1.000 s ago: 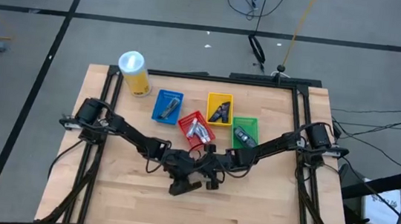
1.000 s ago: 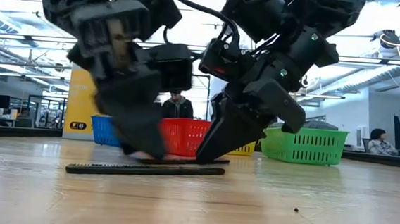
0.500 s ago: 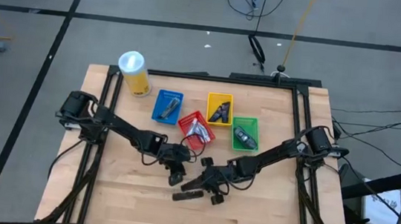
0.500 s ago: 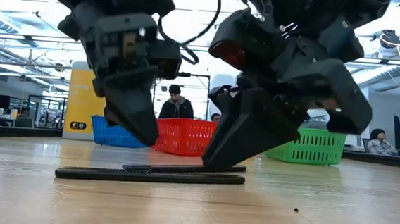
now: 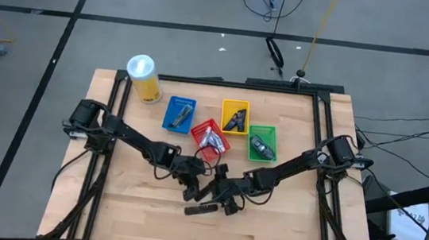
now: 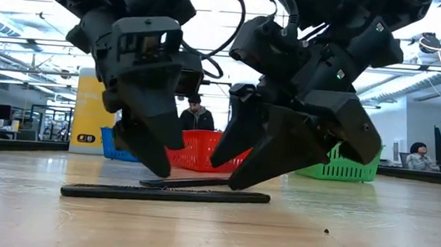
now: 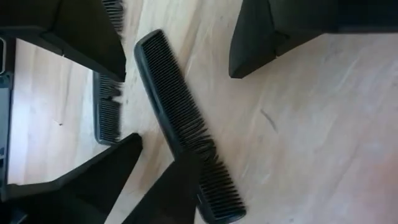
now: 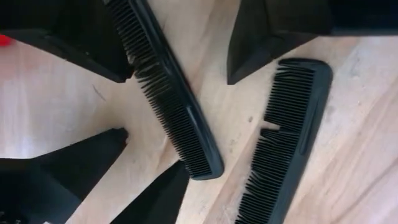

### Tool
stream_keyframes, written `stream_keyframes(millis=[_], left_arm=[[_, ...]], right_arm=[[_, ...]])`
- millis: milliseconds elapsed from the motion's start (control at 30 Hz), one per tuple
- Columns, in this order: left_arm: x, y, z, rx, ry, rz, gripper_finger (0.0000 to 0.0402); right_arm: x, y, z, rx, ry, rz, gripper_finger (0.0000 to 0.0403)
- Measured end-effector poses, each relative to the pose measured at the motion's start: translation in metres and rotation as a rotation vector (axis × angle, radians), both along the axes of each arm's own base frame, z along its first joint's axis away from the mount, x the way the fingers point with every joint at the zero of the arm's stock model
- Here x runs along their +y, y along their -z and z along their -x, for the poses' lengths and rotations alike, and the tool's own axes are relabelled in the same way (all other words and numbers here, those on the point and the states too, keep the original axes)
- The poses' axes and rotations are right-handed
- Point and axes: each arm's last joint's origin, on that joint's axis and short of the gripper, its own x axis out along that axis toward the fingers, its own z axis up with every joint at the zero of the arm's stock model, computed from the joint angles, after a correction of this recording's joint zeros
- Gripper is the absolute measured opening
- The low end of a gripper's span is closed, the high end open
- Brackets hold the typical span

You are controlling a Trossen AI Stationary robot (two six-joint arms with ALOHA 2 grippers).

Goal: Pick & Place Travel size toiletries
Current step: Put the black comb into the blue bin

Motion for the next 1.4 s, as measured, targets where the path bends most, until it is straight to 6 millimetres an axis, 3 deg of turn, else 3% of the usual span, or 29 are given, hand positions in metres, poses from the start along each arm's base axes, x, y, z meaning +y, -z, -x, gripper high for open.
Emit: stream_keyframes(millis=[167, 467, 767, 1400], left_arm=[[0.000, 0.012, -0.005, 0.003, -0.022, 0.006, 0.0283], [-0.003, 0.029, -0.012, 0.006, -0.043, 0.096, 0.0254], [-0.007, 0.022, -0.020, -0.130, 0.065, 0.187, 0.0244], [-0.008, 0.019, -0.022, -0.166, 0.119, 0.226, 0.0244]], right_arm=[[-0.003, 0.000, -0.001, -0.016, 0.028, 0.071, 0.0285], [-0.010, 0.000, -0.004, -0.019, 0.038, 0.076, 0.0274], [-0.011, 0.001, -0.004, -0.011, 0.028, 0.062, 0.0273], [-0.011, 0.001, -0.003, -0.009, 0.035, 0.070, 0.0267]])
